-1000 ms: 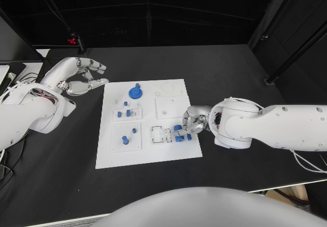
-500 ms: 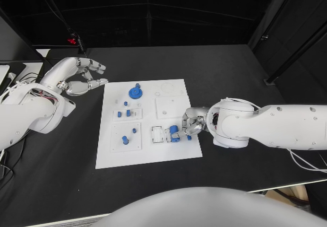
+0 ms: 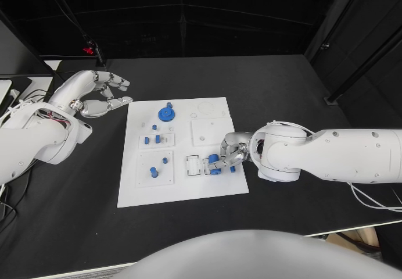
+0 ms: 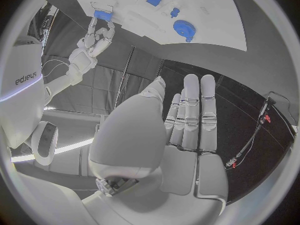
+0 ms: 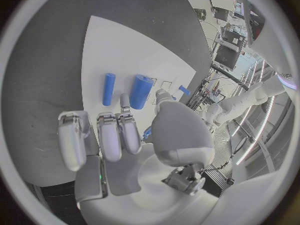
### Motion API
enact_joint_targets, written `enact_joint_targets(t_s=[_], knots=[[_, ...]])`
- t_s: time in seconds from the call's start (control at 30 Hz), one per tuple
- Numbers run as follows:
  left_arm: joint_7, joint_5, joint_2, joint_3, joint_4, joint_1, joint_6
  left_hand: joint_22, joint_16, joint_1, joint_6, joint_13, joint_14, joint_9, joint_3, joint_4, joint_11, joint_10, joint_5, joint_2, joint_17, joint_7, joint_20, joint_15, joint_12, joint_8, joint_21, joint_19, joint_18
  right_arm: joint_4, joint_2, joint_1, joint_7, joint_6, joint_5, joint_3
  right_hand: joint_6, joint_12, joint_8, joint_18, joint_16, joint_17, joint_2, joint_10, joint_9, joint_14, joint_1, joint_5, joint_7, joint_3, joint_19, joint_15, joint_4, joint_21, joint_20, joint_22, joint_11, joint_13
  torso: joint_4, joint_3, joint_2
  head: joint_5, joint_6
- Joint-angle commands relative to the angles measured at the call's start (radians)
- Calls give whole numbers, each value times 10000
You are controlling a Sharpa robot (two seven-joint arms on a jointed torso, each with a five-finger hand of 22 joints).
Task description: Assemble the parts on the task board
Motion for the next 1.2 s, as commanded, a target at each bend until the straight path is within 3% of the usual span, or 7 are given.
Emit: enact_joint_targets(t_s=[0.03, 0.4, 0.63, 0.87, 1.2], knots=[[111, 62, 2, 9, 0, 12, 39, -13, -67, -57, 21, -14, 82, -6, -63, -3, -5, 52, 68, 55, -9, 14, 0, 14, 56, -53, -65, 75, 176, -63, 80, -28, -265, -149, 44, 1, 26, 25, -90, -72, 25, 2633, 87, 1040, -27, 1039, -36, -22, 0, -52, 1056, -85, -12, 29, -72, 2633, -92, 2631, 0, -2, 1, -3, 2], [103, 62, -9, 9, 7, 10, 51, -13, -67, -57, 21, -14, 82, -6, -63, -3, -5, 52, 68, 55, -9, 14, 0, 14, 56, -53, -65, 75, 176, -325, 350, -180, -213, -136, 117, 1, 2, 25, -258, -72, 25, 2633, 258, 1040, -139, 1039, 144, 7, 23, -17, 1056, -71, -40, 29, -65, 2633, -72, 2631, 6, -3, -1, 30, 2], [94, 62, -17, 9, 5, 9, 60, -13, -67, -59, 30, -14, 86, -4, -64, -7, -8, 57, 80, 74, -12, 10, -1, 13, 62, -52, -80, 86, 176, -370, 436, -238, -80, -315, 176, 1, 113, 25, -576, -72, 25, 2633, 554, 1040, -398, 1039, 1243, 230, 54, 120, 1056, -41, -122, 29, -34, 2633, -46, 2631, 0, -5, 0, 54, 2], [80, 62, -31, 9, 7, 8, 63, -13, -67, -59, 30, -14, 86, -4, -64, -7, -8, 57, 80, 74, -12, 10, -1, 13, 62, -52, -80, 86, 176, -318, 405, -257, 297, -933, 364, 1, 397, 25, -1021, -72, 25, 2633, 1041, 1040, -726, 1039, 2844, 814, 12, 794, 1056, -62, -556, 29, -43, 2633, -73, 2631, -5, -5, -4, 75, 2], [71, 62, -62, 9, 21, 6, 66, -13, -67, -59, 30, -14, 86, -4, -64, -7, -8, 57, 80, 74, -12, 10, -1, 13, 62, -52, -80, 86, 176, -209, 225, -268, 985, -1932, 1222, 1, 1089, 25, -1658, -72, 25, 2633, 989, 1040, -1128, 1039, 3742, 731, -76, 1463, 1056, -128, -844, 29, -108, 2633, -159, 2631, 6, -2, 3, 109, 2]])
